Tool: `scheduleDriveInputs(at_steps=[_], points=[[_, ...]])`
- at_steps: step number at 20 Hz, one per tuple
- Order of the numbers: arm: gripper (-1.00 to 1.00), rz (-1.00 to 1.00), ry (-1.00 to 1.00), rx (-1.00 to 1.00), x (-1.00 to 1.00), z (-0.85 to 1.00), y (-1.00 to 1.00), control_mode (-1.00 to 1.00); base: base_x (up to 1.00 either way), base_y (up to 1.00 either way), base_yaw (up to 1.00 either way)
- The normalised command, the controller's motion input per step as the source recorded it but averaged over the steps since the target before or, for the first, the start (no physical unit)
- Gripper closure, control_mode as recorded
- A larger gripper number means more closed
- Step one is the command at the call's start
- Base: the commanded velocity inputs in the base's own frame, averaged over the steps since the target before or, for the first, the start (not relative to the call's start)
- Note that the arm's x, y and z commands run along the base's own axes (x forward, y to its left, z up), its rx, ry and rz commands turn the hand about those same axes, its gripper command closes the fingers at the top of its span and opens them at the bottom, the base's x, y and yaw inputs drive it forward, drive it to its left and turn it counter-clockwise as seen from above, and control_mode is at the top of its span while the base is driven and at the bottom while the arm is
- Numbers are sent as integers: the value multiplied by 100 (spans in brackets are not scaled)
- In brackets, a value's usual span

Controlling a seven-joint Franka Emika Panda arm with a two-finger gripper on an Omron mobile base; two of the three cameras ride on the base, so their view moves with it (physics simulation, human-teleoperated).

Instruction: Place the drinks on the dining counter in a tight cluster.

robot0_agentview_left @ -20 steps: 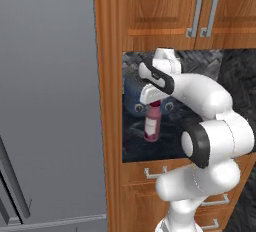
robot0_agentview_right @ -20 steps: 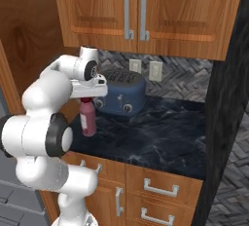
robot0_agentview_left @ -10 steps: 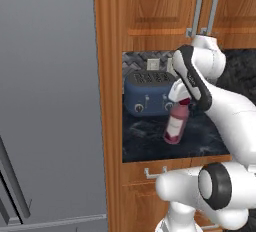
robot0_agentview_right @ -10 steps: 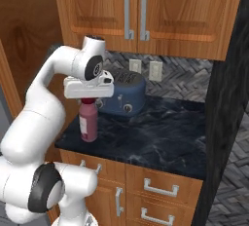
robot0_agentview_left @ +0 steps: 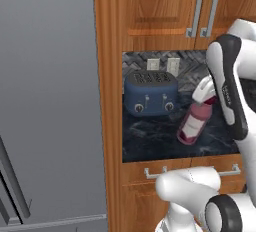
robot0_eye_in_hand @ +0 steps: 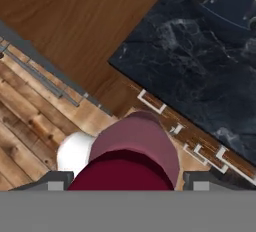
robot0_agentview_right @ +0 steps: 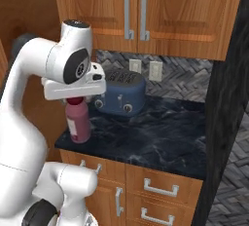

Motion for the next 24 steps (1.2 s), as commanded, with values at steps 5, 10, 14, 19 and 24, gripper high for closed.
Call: scheduleDriveInputs(at_steps=[5,10,14,19,24], points=[[100,0,-27,0,-88,6,17,-100,0,0,0],[100,0,-15,0,-82,13,14,-100,0,0,0],[100,0,2,-4,-3,9,0,-100,0,0,0],[100,0,0,0,0,0,0,-100,0,0,0],[100,-1,0,0,-12,0,-3,100,-59,-15,-6]])
